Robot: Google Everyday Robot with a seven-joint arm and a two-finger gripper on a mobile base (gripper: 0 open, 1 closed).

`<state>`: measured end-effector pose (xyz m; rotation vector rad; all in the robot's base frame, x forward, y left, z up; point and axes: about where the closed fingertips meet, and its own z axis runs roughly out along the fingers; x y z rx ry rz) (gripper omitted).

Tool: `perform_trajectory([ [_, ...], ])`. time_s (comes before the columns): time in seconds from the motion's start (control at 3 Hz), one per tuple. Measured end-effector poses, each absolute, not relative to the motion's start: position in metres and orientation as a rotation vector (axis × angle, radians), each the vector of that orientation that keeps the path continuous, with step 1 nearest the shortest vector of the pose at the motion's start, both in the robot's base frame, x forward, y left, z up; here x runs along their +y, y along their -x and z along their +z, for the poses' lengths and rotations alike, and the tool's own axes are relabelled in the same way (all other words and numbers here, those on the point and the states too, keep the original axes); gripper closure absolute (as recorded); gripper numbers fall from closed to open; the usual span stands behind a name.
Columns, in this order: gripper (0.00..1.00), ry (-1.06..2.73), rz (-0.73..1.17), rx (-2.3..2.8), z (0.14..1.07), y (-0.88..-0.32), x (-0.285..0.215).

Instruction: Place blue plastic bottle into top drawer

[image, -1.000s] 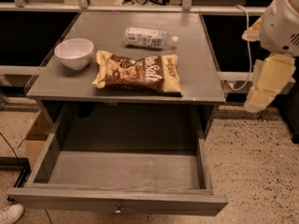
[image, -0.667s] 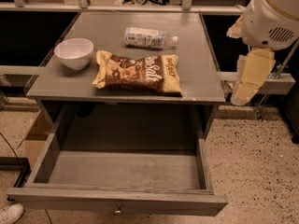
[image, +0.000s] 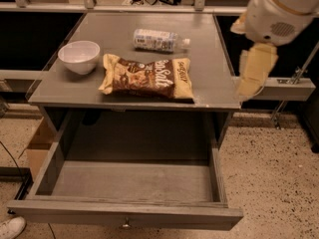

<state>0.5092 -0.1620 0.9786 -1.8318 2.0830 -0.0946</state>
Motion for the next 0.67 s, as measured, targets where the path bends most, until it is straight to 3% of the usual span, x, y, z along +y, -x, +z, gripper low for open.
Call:
perform_trajectory([
  [0.67, 0.00, 1.928, -0.090, 1.967, 0.978, -0.579, -0.106],
])
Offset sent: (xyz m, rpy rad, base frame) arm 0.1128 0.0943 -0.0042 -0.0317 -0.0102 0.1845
